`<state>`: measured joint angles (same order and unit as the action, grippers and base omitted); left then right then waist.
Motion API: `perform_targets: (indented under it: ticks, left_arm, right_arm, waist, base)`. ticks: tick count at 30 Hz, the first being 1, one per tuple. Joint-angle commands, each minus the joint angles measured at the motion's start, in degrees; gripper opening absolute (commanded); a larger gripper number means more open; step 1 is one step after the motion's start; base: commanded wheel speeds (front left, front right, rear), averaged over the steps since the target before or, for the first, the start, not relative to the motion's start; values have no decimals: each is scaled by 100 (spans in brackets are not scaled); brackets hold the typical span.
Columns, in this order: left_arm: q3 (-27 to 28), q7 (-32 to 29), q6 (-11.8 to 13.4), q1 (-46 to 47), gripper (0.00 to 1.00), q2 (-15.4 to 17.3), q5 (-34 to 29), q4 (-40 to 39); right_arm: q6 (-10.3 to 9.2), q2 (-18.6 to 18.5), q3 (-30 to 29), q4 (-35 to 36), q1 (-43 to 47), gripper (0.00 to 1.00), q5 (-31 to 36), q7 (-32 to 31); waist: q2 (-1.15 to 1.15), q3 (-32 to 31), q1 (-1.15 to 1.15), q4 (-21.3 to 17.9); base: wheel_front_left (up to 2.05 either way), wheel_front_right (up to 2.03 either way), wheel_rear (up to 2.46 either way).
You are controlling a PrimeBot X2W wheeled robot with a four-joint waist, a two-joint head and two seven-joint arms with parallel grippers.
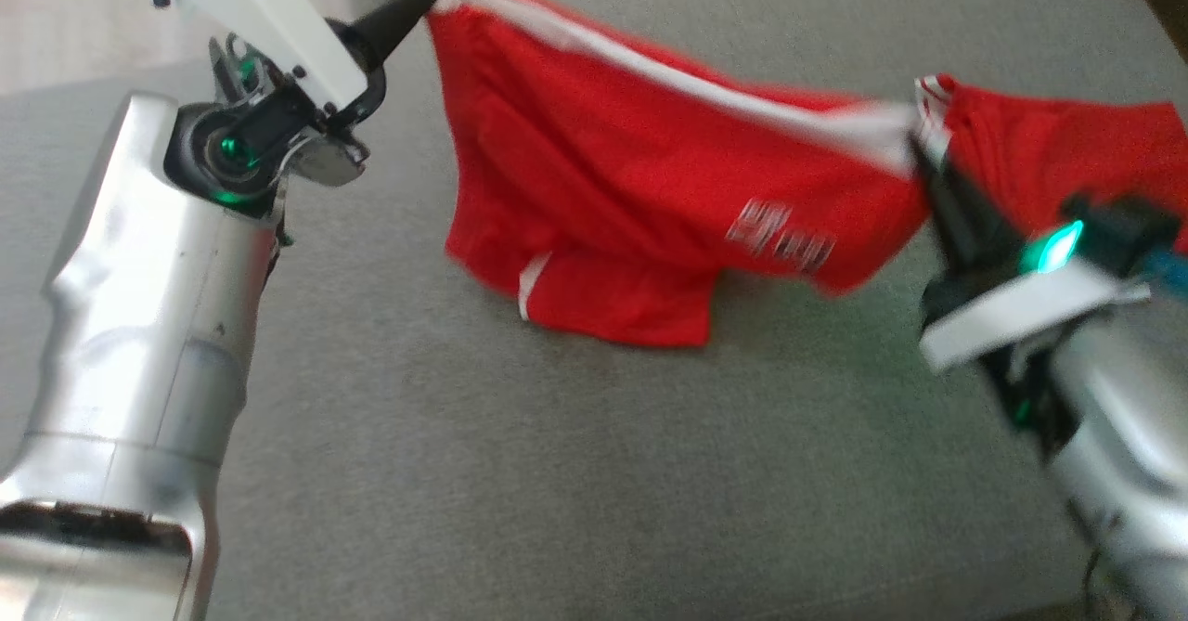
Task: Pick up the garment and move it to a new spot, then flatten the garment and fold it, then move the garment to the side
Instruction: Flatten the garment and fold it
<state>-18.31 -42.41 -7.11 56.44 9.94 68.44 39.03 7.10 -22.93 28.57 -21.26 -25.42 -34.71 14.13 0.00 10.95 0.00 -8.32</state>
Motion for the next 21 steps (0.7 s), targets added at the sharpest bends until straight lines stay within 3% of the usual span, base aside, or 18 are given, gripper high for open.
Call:
perform_targets:
  ticks: [1,11,21]
  left_arm:
    - [132,114,-34,79,0,277,126,-487]
    - [-44,981,-36,-401,0,854,547,-2118]
    - [-247,1237,-37,-876,0,1306,956,-3032]
  right_arm:
    - [39,-190,4,222,-353,0,8,-24]
    - [39,-754,248,373,-1883,0,130,-280]
    - [39,-1177,285,717,-1964,0,-333,-552]
  waist:
    - [0,-295,0,234]
    - [0,-990,0,685]
    - [0,-1371,0,1010]
  base:
    - [0,0,0]
    - [0,0,0]
    - [0,0,0]
